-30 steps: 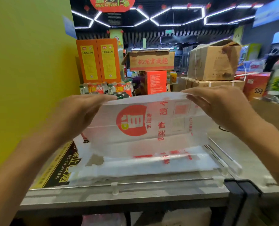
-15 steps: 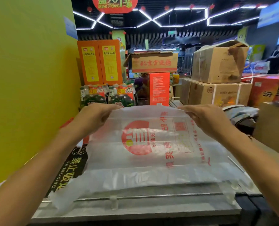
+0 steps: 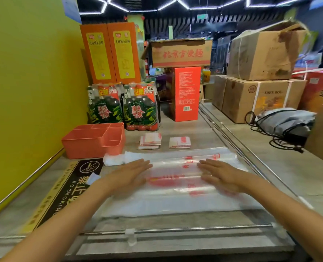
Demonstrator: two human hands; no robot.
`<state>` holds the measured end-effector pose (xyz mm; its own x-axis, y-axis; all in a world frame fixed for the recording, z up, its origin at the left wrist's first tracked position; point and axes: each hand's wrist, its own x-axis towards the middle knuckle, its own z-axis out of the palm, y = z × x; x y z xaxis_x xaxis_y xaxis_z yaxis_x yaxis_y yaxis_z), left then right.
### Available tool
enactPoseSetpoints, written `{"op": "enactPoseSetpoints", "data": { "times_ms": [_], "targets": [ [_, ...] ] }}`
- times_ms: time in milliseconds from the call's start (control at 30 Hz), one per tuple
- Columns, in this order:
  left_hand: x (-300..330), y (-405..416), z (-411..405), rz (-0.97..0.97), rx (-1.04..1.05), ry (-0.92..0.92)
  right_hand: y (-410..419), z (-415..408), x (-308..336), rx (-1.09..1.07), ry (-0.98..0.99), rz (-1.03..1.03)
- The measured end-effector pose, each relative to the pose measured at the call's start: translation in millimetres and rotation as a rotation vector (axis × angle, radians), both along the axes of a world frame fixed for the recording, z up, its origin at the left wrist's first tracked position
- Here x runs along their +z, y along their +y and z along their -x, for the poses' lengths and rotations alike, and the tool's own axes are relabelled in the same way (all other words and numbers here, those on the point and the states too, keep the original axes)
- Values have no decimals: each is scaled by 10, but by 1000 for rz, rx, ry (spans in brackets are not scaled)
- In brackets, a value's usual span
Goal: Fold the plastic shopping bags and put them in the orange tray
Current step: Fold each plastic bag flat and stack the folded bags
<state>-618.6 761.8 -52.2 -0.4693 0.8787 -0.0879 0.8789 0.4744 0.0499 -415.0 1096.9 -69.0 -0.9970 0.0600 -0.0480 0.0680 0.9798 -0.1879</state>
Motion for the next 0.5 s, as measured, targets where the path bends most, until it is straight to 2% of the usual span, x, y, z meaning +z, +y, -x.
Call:
{"op": "enactPoseSetpoints", "data": {
  "times_ms": [267,367,500],
  "targets": [
    [-58,265,-253,-11,-71,-203,-642,234,192,124,-146,73],
    [-125,294,-283,50,-57,-270,-740,279,151,66,-242,96],
    [-187,222,-244,36,-48,-337,-491,50,144,-84,-266,83]
  ]
}}
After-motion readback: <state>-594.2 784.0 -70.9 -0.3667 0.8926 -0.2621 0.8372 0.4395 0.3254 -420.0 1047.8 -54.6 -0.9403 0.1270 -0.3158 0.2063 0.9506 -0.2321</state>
